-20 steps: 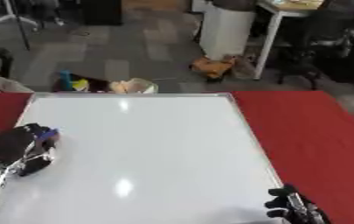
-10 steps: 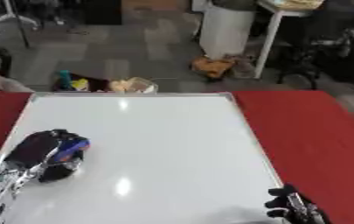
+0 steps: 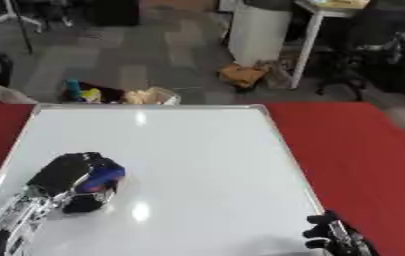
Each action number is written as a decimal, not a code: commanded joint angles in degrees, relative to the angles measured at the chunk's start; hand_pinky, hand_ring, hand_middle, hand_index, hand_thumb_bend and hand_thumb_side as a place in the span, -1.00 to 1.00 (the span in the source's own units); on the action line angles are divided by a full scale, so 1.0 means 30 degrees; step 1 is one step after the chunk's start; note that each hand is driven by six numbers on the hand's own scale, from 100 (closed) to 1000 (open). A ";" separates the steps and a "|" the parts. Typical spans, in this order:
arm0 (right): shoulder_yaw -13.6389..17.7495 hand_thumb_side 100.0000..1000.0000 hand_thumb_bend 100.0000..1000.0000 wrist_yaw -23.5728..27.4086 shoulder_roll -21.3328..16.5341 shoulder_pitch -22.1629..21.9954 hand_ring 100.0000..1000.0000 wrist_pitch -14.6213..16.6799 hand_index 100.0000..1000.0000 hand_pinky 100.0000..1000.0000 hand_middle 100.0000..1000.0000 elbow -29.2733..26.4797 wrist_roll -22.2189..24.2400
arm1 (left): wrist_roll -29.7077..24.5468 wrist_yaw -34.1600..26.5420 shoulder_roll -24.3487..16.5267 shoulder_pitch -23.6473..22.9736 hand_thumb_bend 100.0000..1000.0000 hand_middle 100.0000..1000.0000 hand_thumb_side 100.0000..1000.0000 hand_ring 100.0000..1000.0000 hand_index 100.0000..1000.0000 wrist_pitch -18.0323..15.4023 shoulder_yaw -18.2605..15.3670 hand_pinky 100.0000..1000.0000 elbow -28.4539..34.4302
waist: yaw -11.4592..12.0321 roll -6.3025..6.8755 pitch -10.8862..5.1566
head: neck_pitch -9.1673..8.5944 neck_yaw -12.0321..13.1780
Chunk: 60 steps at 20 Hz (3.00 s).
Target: Wipe the whiteboard clean with a brush.
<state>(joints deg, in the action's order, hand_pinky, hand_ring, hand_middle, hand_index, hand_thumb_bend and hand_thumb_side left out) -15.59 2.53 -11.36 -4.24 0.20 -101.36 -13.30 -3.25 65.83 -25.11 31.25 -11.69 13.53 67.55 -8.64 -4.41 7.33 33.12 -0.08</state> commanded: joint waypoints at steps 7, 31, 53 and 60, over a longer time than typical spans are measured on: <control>0.0084 0.75 -1.00 -0.0054 -0.0299 0.0103 0.18 0.0050 0.29 0.10 -0.16 -0.0335 0.0008 | 0.0609 0.0711 -0.0499 0.0045 -0.85 0.20 0.36 0.15 0.62 0.1014 -0.0876 0.13 -0.1160 | 0.0020 0.0071 -0.0139 | -0.0149 -0.0037; 0.0132 0.75 -1.00 -0.0087 -0.0274 0.0061 0.18 0.0075 0.29 0.10 -0.16 -0.0291 -0.0046 | 0.2784 0.0811 -0.1752 0.0485 -0.88 0.21 0.21 0.15 0.61 0.3709 -0.3541 0.13 -0.4681 | 0.0071 0.0092 -0.0138 | -0.0100 -0.0150; 0.0048 0.75 -1.00 -0.0029 -0.0329 0.0107 0.18 0.0047 0.29 0.10 -0.16 -0.0355 0.0055 | -0.0050 -0.0758 -0.0139 0.0732 -1.00 0.21 0.44 0.14 0.64 0.0187 0.0164 0.13 -0.0149 | -0.0083 0.0071 -0.0201 | -0.0102 -0.0045; 0.0018 0.75 -1.00 -0.0012 -0.0358 0.0138 0.18 0.0046 0.29 0.11 -0.16 -0.0330 0.0077 | -0.1215 -0.1637 0.0008 0.0810 -1.00 0.21 0.47 0.14 0.65 -0.0976 0.1725 0.14 0.2058 | -0.0159 0.0132 -0.0216 | -0.0061 0.0002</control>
<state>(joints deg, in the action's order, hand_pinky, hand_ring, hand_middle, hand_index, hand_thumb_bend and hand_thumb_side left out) -15.59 2.54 -11.37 -4.23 0.15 -101.35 -13.24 -6.31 61.71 -24.63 32.79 -13.93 18.07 71.50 -9.05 -4.27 7.23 33.12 -0.11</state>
